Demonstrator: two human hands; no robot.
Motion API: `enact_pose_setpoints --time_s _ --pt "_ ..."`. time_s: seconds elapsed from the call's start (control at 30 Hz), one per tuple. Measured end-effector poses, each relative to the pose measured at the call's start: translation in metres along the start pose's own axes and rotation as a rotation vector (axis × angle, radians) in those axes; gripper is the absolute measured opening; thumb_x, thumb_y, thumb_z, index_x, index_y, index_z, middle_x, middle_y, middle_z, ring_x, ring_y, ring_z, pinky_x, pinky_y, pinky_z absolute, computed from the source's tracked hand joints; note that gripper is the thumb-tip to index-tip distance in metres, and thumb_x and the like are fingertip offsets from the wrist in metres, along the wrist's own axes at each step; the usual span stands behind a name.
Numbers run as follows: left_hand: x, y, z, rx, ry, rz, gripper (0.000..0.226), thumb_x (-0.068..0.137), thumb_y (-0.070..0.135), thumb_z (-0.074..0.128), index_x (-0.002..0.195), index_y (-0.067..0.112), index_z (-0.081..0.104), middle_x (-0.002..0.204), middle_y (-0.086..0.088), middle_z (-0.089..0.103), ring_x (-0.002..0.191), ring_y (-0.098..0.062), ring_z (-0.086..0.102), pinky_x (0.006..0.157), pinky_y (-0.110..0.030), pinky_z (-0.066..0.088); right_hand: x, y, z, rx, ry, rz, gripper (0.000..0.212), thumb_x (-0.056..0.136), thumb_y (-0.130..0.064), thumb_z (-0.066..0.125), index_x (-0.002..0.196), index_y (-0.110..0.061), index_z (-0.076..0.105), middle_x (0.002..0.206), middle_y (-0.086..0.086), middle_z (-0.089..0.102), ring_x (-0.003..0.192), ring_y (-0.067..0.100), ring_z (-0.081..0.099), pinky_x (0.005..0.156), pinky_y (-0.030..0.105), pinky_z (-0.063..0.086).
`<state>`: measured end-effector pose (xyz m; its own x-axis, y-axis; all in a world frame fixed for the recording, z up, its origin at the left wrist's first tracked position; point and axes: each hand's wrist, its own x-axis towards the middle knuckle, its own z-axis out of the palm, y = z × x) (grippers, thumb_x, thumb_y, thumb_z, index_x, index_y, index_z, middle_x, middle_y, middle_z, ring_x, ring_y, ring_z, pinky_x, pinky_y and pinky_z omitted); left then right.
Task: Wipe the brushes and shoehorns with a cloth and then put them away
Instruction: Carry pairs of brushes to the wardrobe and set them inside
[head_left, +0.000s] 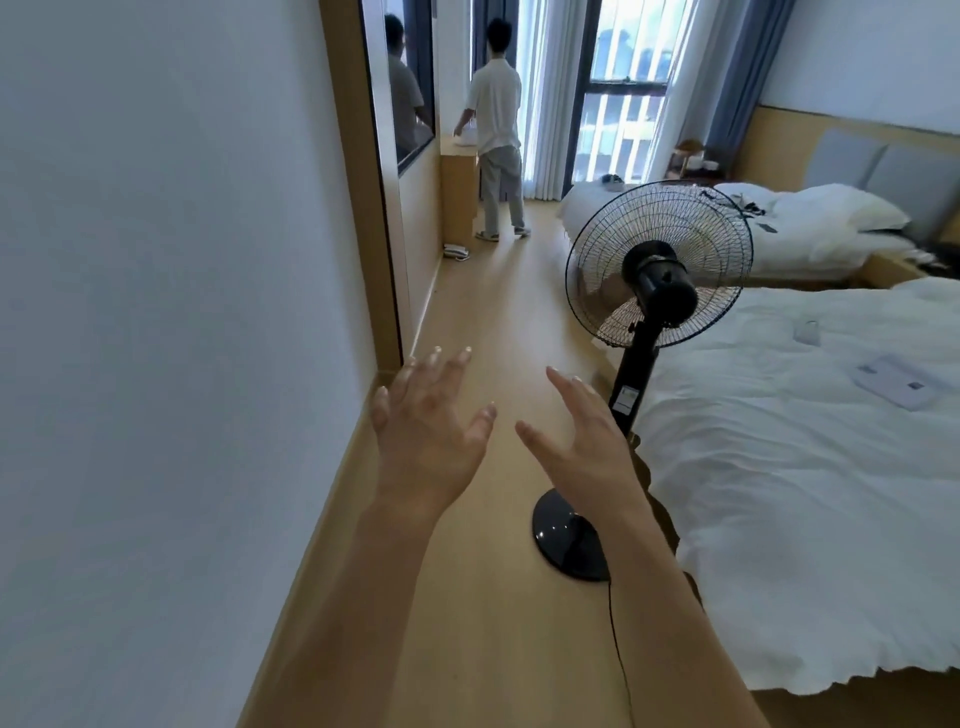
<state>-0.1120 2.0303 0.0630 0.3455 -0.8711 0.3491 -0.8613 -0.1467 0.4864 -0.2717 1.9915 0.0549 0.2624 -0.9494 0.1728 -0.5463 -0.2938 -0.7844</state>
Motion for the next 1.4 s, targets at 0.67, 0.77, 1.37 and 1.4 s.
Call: enact_pose_setpoints --time_s 0.67,0.77,1.37,1.4 --pt "0.342 -0.124 0.095 0.076 -0.03 0.033 0.061 0.093 0.052 0.05 0.149 0.038 0.029 0.159 0.003 0.028 0.148 -0.021 0.02 0.119 -0.052 0.018 0.354 0.01 0.127 -0.02 0.034 0.032 0.065 0.094 -0.044 0.063 0.152 -0.035 0.036 0.162 -0.001 0.029 0.151 0.015 0.02 0.121 0.039 0.022" --pt "0.407 -0.132 0.11 0.115 -0.021 0.023 0.061 0.094 0.051 0.05 0.15 0.036 0.029 0.16 0.002 0.026 0.149 -0.021 0.018 0.119 -0.051 0.016 0.426 0.014 0.141 0.004 0.01 0.021 0.065 0.094 -0.045 0.063 0.152 -0.036 0.035 0.162 -0.003 0.03 0.15 0.015 0.023 0.119 0.037 0.022" --pt "0.746 -0.142 0.238 0.046 -0.063 0.069 0.06 0.094 0.049 0.049 0.149 0.036 0.031 0.159 0.002 0.028 0.148 -0.022 0.02 0.119 -0.05 0.015 0.763 0.06 0.159 -0.032 0.095 0.031 0.063 0.094 -0.044 0.063 0.151 -0.033 0.04 0.16 -0.003 0.035 0.149 0.012 0.027 0.121 0.036 0.026" --pt "0.765 -0.141 0.249 0.036 -0.074 0.087 0.059 0.094 0.05 0.05 0.149 0.035 0.032 0.159 0.002 0.028 0.148 -0.022 0.021 0.118 -0.05 0.016 0.779 0.067 0.159 -0.036 0.115 0.044 0.063 0.093 -0.044 0.063 0.151 -0.033 0.04 0.16 -0.003 0.035 0.149 0.012 0.027 0.121 0.037 0.026"
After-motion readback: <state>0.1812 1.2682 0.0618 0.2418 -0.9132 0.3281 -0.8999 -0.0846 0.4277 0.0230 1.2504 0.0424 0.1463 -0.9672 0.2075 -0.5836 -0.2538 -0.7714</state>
